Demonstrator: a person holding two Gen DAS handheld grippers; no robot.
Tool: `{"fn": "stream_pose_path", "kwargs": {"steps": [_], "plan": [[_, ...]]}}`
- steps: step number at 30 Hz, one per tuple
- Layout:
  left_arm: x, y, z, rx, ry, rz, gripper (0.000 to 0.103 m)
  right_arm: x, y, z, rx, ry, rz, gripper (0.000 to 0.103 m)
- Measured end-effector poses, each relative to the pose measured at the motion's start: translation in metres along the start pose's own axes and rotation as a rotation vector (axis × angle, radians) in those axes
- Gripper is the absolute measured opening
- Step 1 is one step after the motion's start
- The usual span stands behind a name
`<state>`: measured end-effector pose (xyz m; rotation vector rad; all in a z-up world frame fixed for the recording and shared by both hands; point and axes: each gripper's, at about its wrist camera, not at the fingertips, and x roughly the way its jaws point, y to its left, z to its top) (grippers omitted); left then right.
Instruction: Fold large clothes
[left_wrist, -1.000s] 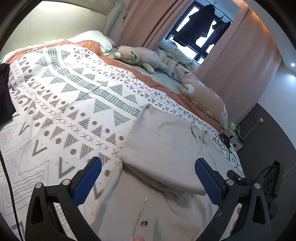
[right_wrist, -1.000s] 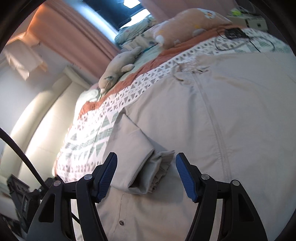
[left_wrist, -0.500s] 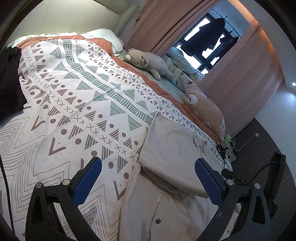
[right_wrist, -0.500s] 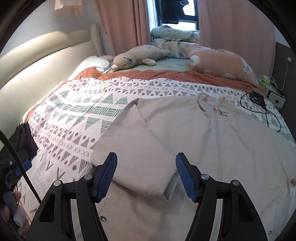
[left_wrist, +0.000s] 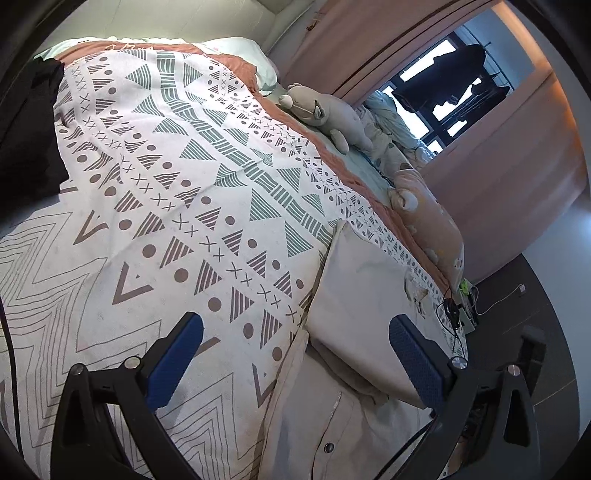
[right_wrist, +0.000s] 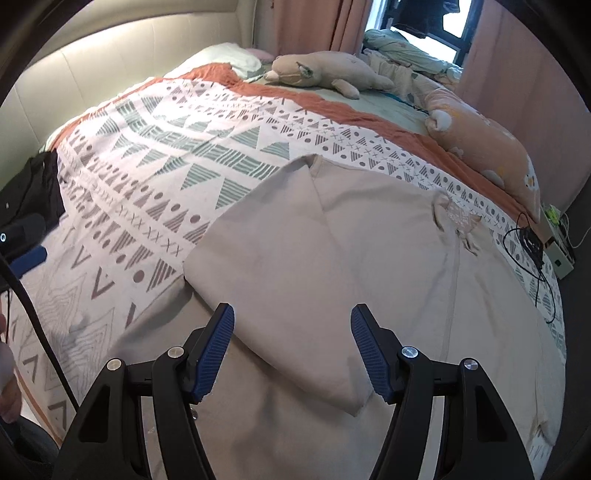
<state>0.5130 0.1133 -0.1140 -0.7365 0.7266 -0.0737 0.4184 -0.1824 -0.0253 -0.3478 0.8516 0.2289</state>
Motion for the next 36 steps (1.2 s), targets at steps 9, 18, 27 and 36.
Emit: {"fn": "stream_pose_path", "kwargs": {"steps": [9,18,27,36], "plan": [[0.004,0.012,0.004,-0.068,-0.002,0.012,0.103,0.056,0.036,0.001,-0.189,0.130,0.053,0.064],[0.010,0.016,0.004,-0.075,0.010,0.028,0.103,0.061,0.007,0.014,-0.062,0.052,0.164,0.000],[0.022,0.003,0.001,-0.045,0.027,0.044,0.103,0.034,-0.045,0.015,0.107,-0.092,0.183,0.000],[0.037,-0.017,-0.005,0.030,0.053,0.072,0.103,0.032,-0.129,-0.018,0.428,-0.162,0.112,0.000]]}}
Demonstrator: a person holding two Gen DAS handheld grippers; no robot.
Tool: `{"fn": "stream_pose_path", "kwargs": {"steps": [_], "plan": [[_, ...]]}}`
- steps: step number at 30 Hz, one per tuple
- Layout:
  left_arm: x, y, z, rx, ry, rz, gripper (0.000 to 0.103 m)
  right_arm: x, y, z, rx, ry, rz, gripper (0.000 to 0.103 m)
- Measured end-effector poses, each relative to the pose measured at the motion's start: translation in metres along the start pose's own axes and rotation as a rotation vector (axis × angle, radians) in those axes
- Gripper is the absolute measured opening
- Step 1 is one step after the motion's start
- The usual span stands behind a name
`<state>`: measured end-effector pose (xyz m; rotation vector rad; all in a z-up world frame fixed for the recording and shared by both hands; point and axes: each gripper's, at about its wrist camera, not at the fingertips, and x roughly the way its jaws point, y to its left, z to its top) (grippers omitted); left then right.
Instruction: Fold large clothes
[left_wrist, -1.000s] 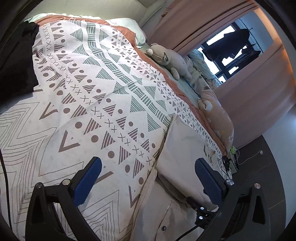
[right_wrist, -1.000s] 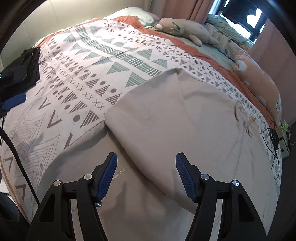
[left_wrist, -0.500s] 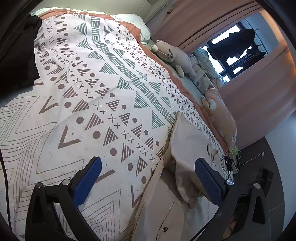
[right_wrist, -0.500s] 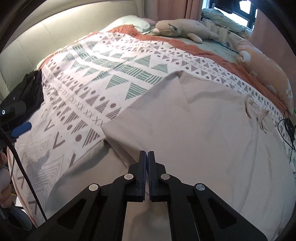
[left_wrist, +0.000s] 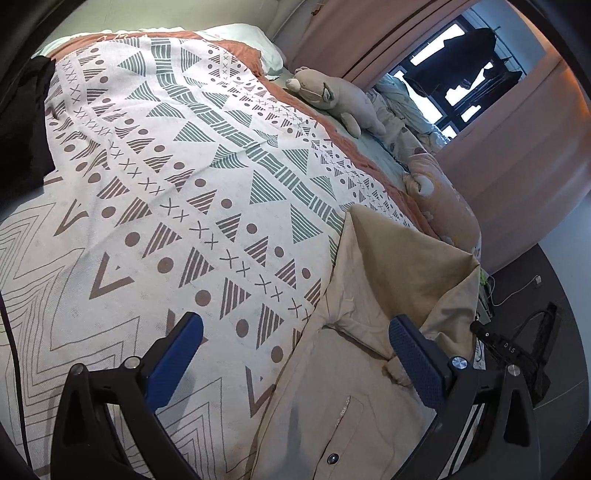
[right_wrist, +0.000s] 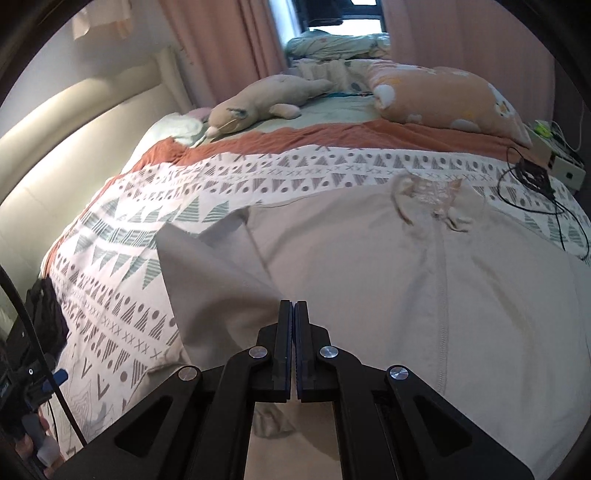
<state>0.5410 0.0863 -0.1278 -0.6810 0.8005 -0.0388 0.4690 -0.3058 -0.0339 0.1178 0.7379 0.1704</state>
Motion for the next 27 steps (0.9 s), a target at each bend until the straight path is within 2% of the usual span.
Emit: {"fn": "stream_pose_path", "kwargs": {"steps": [3,7,10,12,15,16,18,19,20,22,27], "plan": [[0.008,-0.006,-0.002,0.022,0.019,0.012,0.103,0.004,-0.028,-0.008,0.086,0.002,-0.064,0.000],[0.017,-0.012,-0.007,0.036,0.041,0.023,0.103,0.017,-0.059,-0.026,0.186,0.055,-0.146,0.000],[0.020,-0.016,-0.010,0.044,0.050,0.028,0.103,0.021,-0.076,-0.042,0.257,0.089,-0.141,0.000],[0.021,-0.019,-0.012,0.054,0.056,0.029,0.103,0.014,-0.083,-0.051,0.304,0.066,-0.103,0.000],[0.023,-0.021,-0.014,0.063,0.062,0.031,0.103,-0.005,-0.082,-0.055,0.278,0.016,-0.122,0.000],[0.023,-0.022,-0.014,0.064,0.062,0.032,0.103,-0.007,-0.081,-0.051,0.256,0.004,-0.117,0.004],[0.023,-0.021,-0.014,0.062,0.063,0.034,0.103,-0.015,-0.074,-0.050,0.208,0.009,-0.098,0.030],[0.023,-0.020,-0.014,0.060,0.064,0.033,0.103,-0.015,-0.071,-0.051,0.188,0.021,-0.084,0.067],[0.023,-0.019,-0.013,0.056,0.064,0.032,0.103,-0.012,-0.067,-0.048,0.170,0.034,-0.057,0.088],[0.022,-0.017,-0.012,0.051,0.061,0.030,0.103,-0.007,-0.057,-0.052,0.135,0.047,-0.023,0.088],[0.018,-0.011,-0.007,0.044,0.052,0.031,0.103,0.016,-0.035,-0.066,0.052,0.113,-0.029,0.088]]}}
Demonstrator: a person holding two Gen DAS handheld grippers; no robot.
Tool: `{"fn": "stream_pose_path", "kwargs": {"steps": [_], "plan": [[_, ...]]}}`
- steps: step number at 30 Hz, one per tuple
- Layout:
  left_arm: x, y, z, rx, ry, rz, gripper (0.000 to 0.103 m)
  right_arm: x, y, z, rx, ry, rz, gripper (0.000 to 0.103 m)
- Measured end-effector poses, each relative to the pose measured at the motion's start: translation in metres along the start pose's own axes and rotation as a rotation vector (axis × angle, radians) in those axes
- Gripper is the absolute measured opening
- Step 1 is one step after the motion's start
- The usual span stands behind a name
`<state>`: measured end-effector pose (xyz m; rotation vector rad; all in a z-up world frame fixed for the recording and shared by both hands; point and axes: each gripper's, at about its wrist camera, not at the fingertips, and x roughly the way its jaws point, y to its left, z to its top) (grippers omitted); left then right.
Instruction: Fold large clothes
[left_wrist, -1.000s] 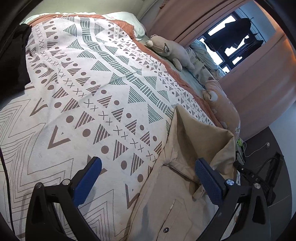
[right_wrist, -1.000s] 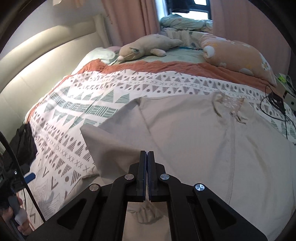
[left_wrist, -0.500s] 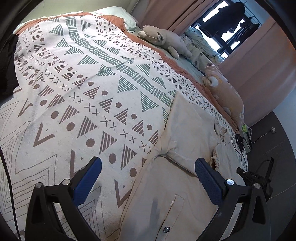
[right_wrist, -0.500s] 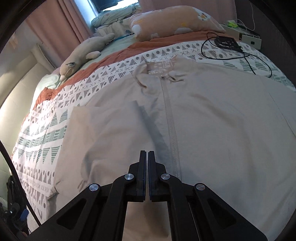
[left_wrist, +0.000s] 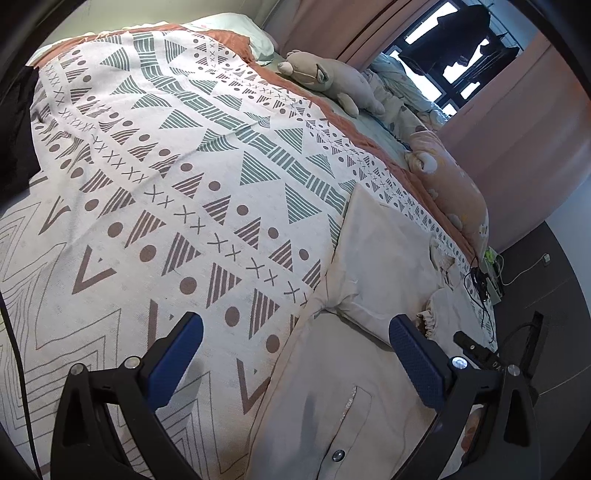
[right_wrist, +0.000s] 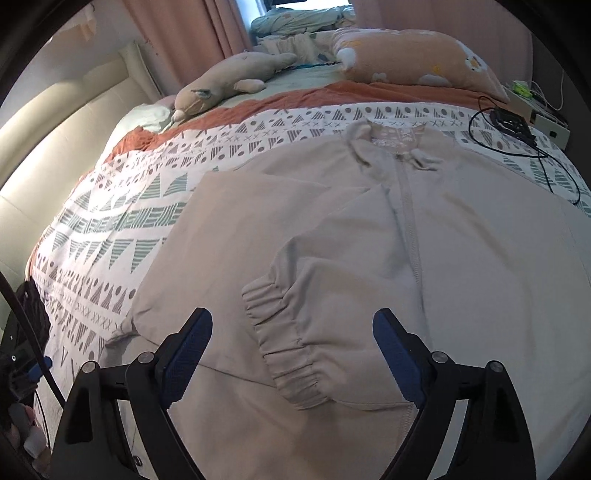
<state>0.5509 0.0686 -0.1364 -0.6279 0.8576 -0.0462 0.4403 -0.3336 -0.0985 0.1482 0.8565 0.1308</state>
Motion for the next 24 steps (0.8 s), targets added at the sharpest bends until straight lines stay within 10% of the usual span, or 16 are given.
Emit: {"fn": "stream_pose_path", "kwargs": {"steps": [6,7,8,11,24], "plan": [[-0.001,0.001,0.003,-0.009,-0.006,-0.008,0.103,0.047,0.028,0.012,-0.124,0.125,-0.093,0.088],[0.001,0.000,0.003,-0.008,-0.002,-0.014,0.103,0.056,0.027,0.011,-0.130,0.148,-0.112,0.079],[0.001,-0.002,0.002,-0.007,0.000,-0.018,0.103,0.064,0.025,0.011,-0.133,0.167,-0.140,0.044],[0.001,-0.005,0.002,-0.005,-0.003,-0.020,0.103,0.073,0.012,0.015,-0.096,0.193,-0.131,0.029],[0.005,-0.036,-0.007,0.039,-0.013,-0.042,0.103,-0.042,-0.070,0.021,0.057,-0.044,-0.114,0.028]]}}
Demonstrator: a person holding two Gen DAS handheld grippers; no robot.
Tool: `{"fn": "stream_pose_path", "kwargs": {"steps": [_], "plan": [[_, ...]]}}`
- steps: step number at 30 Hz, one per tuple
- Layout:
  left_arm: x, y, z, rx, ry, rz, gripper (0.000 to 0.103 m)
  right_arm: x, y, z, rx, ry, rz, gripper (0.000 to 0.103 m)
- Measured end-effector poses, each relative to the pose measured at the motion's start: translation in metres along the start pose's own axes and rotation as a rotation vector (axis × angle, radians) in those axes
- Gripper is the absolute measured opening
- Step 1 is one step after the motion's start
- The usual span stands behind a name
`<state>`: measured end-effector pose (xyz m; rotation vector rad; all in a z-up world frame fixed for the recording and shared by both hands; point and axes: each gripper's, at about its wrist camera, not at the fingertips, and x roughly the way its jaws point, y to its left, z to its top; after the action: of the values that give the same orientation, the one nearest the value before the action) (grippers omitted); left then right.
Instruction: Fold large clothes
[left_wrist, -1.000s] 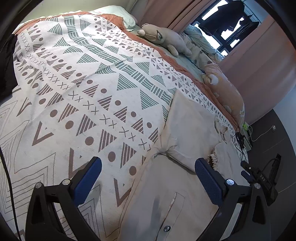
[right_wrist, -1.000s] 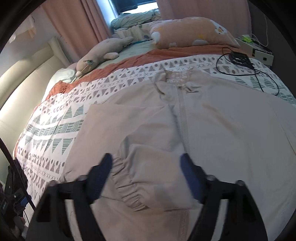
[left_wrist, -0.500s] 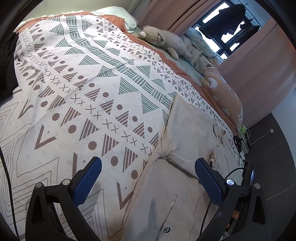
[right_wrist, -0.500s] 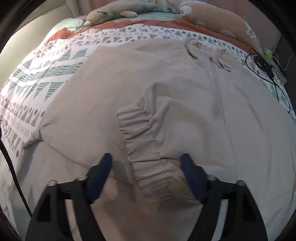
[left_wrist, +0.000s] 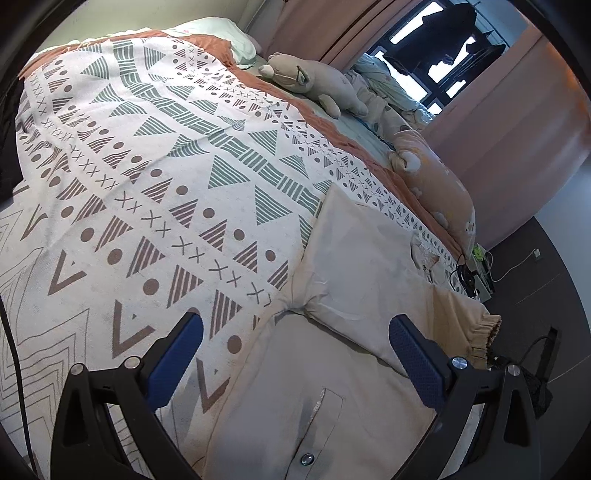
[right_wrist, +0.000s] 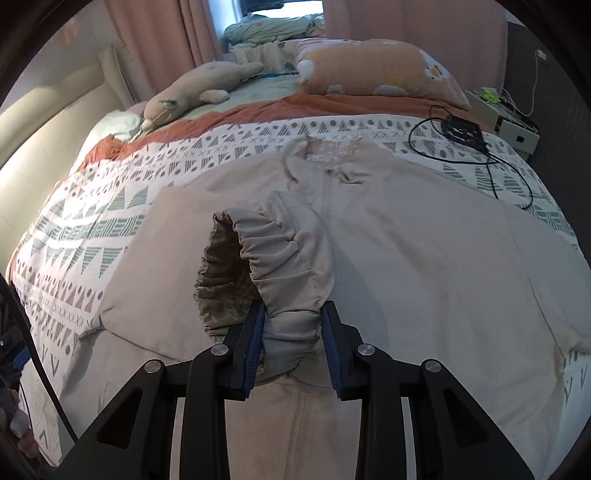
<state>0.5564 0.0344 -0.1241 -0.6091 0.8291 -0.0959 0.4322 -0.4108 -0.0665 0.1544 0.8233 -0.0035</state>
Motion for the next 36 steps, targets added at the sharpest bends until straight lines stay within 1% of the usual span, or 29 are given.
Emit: {"fn": "stream_pose_path", "kwargs": {"steps": [4,6,7,8,9,10,11,13,15,18,19,20,21,22,23,24,25,26,29,31,33,34,36], "plan": [[0.009,-0.012,-0.003,0.021,0.006,0.007,0.103,-0.015,-0.055,-0.015,0.206,-0.026,0.014,0.028],[0.015,-0.016,-0.005,0.017,0.012,0.006,0.103,-0.017,-0.079,-0.023,0.293,-0.021,-0.024,0.028],[0.018,-0.018,-0.005,0.014,0.016,0.006,0.103,-0.017,-0.089,-0.027,0.327,-0.015,-0.033,0.030],[0.022,-0.021,-0.006,0.012,0.019,0.004,0.103,-0.016,-0.098,-0.031,0.353,-0.012,-0.025,0.034],[0.025,-0.023,-0.007,0.011,0.022,0.003,0.103,-0.014,-0.102,-0.034,0.370,-0.008,-0.017,0.049],[0.029,-0.026,-0.008,0.011,0.026,0.003,0.103,-0.012,-0.108,-0.037,0.381,-0.006,-0.009,0.072],[0.033,-0.029,-0.008,0.013,0.032,0.003,0.103,-0.011,-0.114,-0.038,0.391,-0.007,0.003,0.078],[0.039,-0.034,-0.009,0.022,0.045,0.004,0.103,-0.009,-0.121,-0.043,0.405,-0.010,0.043,0.078],[0.041,-0.038,-0.010,0.038,0.045,0.012,0.103,-0.006,-0.126,-0.054,0.417,0.008,0.086,0.078],[0.041,-0.039,-0.011,0.052,0.041,0.029,0.103,0.016,-0.142,-0.058,0.457,0.056,0.160,0.078],[0.040,-0.038,-0.011,0.051,0.040,0.034,0.103,0.028,-0.146,-0.057,0.463,0.068,0.175,0.074],[0.040,-0.036,-0.011,0.048,0.039,0.041,0.103,0.036,-0.145,-0.059,0.458,0.080,0.173,0.059],[0.040,-0.035,-0.011,0.046,0.037,0.048,0.103,0.045,-0.145,-0.057,0.449,0.092,0.164,0.051],[0.040,-0.033,-0.011,0.044,0.037,0.054,0.103,0.054,-0.146,-0.056,0.442,0.108,0.156,0.040],[0.040,-0.032,-0.011,0.041,0.036,0.060,0.103,0.063,-0.148,-0.056,0.445,0.123,0.153,0.037],[0.040,-0.031,-0.010,0.037,0.034,0.063,0.103,0.072,-0.150,-0.055,0.454,0.134,0.149,0.030],[0.039,-0.030,-0.010,0.033,0.031,0.066,0.103,0.077,-0.153,-0.054,0.463,0.140,0.143,0.027],[0.037,-0.030,-0.009,0.031,0.027,0.068,0.103,0.083,-0.159,-0.053,0.474,0.141,0.132,0.026],[0.030,-0.034,-0.009,0.045,0.005,0.075,0.103,0.078,-0.162,-0.048,0.471,0.105,0.075,0.026],[0.025,-0.038,-0.011,0.051,-0.016,0.075,0.103,0.074,-0.164,-0.045,0.474,0.099,0.086,0.026],[0.017,-0.047,-0.014,0.077,-0.058,0.089,0.103,0.067,-0.165,-0.046,0.476,0.102,0.107,0.028],[0.013,-0.055,-0.016,0.102,-0.084,0.104,0.103,0.061,-0.167,-0.049,0.473,0.096,0.107,0.032],[0.006,-0.067,-0.021,0.142,-0.118,0.101,0.103,0.048,-0.174,-0.053,0.461,0.066,0.078,0.048]]}}
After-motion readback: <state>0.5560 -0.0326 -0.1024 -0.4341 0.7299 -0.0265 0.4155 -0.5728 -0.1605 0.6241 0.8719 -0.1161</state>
